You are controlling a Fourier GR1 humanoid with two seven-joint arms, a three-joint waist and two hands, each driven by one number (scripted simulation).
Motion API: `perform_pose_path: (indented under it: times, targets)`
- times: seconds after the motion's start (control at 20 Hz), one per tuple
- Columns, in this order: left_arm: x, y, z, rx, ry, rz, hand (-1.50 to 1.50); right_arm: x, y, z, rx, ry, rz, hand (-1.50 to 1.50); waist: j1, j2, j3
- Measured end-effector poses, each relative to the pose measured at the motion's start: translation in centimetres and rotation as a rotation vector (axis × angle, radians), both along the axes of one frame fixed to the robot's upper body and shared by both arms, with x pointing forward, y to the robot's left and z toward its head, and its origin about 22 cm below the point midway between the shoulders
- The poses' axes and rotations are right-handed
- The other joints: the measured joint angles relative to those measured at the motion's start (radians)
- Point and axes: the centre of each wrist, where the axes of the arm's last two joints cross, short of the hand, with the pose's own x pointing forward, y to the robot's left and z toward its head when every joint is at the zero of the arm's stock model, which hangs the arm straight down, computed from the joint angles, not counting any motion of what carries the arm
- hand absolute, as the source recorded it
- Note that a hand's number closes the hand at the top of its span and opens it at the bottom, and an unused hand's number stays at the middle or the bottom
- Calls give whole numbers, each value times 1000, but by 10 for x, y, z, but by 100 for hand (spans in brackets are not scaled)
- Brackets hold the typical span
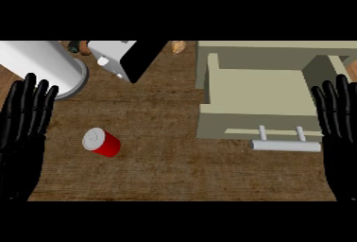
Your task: Pick up the can, place it into the drawer and close the drawer
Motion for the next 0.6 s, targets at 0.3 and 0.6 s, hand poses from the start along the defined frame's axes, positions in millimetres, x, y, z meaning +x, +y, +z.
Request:
perform_pose_path:
  times: [0.3, 0.6]
  targets:
    - [-15, 8, -1, -25, 5, 99, -150, 1, -4, -7, 0, 37, 36, -150, -22, -19, -9]
    - [-30, 15, -20, -50, 289, 289, -150, -12, -29, -19, 48, 250, -160, -150, -31, -23, -10]
